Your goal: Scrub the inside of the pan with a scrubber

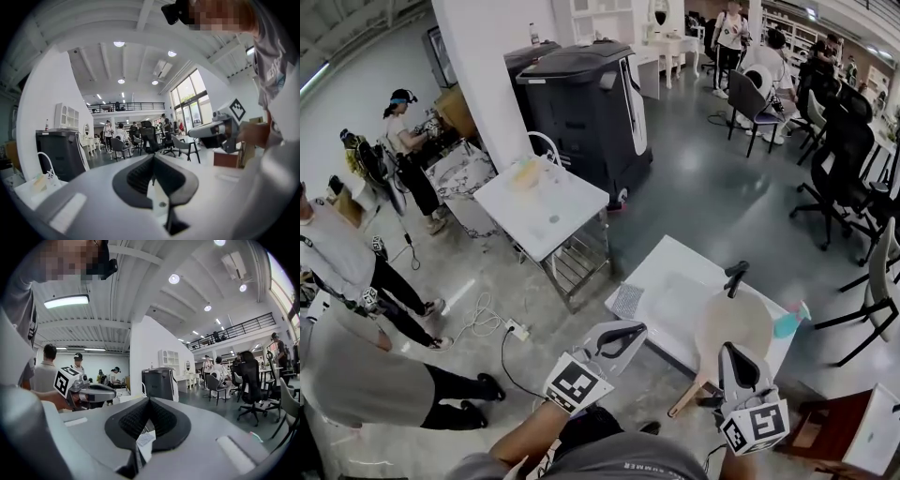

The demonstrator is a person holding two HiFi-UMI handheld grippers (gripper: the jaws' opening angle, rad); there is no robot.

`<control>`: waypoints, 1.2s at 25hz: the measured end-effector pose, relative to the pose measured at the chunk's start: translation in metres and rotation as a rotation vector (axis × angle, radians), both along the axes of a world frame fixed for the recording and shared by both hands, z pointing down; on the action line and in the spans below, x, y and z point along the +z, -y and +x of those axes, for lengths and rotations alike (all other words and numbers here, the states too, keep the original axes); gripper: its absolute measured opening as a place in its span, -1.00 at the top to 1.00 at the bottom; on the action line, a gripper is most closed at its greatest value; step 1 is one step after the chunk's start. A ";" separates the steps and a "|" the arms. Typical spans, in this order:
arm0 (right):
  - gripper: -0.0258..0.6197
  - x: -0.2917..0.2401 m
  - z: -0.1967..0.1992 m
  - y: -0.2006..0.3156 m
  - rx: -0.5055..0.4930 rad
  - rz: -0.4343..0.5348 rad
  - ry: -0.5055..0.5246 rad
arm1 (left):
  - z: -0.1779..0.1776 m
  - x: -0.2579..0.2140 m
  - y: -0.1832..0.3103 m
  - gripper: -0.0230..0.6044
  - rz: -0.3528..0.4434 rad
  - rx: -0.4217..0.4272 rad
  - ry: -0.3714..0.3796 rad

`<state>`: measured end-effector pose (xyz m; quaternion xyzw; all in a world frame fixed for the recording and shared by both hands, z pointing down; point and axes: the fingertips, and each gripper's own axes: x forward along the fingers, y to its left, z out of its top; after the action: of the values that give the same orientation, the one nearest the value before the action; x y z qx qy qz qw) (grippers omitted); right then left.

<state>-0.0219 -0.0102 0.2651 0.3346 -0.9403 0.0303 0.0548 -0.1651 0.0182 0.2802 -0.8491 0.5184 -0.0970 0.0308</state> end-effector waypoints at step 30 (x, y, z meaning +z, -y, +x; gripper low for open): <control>0.92 0.088 -0.077 0.098 0.110 -0.183 -0.170 | -0.163 0.247 0.196 0.73 -0.460 -0.118 -0.003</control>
<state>-0.0993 -0.1083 0.3534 0.3805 -0.9058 0.0902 0.1630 -0.3284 -0.1782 0.5271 -0.8021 0.5313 -0.2132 -0.1700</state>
